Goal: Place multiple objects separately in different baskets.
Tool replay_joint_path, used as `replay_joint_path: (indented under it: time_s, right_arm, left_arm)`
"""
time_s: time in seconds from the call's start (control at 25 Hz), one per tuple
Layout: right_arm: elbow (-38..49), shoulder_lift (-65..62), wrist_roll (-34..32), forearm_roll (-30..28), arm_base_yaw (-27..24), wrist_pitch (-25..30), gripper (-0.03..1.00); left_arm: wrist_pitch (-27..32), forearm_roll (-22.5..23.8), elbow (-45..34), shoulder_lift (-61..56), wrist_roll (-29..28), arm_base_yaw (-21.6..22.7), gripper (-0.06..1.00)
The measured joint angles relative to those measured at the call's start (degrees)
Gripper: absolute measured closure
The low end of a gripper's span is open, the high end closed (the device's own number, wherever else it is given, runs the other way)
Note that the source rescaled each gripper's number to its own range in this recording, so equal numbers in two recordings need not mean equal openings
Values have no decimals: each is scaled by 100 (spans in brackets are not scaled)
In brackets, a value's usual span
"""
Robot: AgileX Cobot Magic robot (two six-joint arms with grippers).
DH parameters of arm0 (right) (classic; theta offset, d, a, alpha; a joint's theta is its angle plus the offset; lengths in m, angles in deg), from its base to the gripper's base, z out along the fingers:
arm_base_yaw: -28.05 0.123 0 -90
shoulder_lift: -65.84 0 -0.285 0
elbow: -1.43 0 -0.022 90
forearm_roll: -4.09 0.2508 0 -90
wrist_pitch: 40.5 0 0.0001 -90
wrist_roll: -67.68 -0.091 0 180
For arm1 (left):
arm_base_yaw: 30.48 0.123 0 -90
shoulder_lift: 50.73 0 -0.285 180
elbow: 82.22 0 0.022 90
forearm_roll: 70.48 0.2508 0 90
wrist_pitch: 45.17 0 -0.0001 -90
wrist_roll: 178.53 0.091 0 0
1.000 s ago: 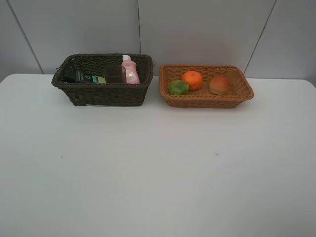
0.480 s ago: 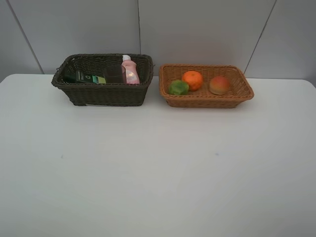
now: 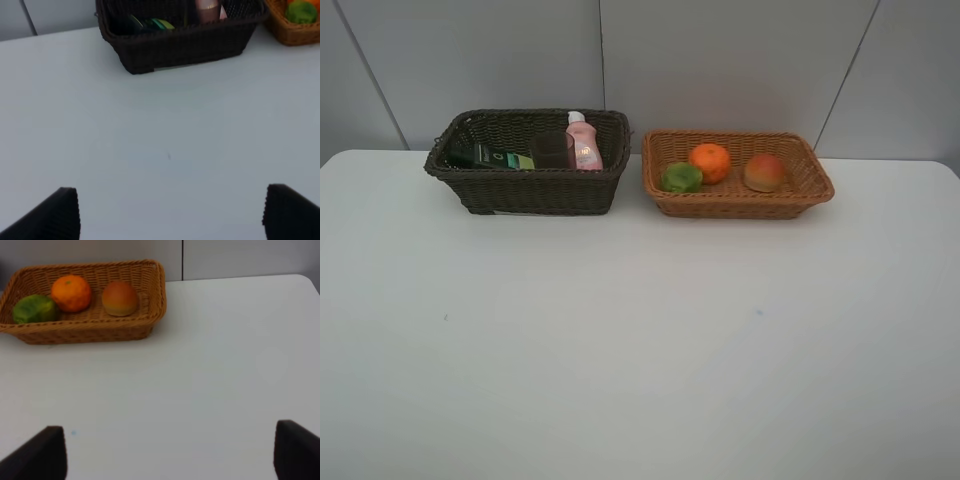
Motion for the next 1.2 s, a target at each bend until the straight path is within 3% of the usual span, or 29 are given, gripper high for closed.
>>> replay_joint_path:
  time_s: [0.44, 1.2]
  right_arm:
    - [0, 0, 0, 0, 0, 0, 14]
    - [0, 0, 0, 0, 0, 0, 14]
  left_arm:
    - [-732, -87, -796, -6, -305, 2, -1]
    - [-751, -99, -801, -6, -315, 2, -1]
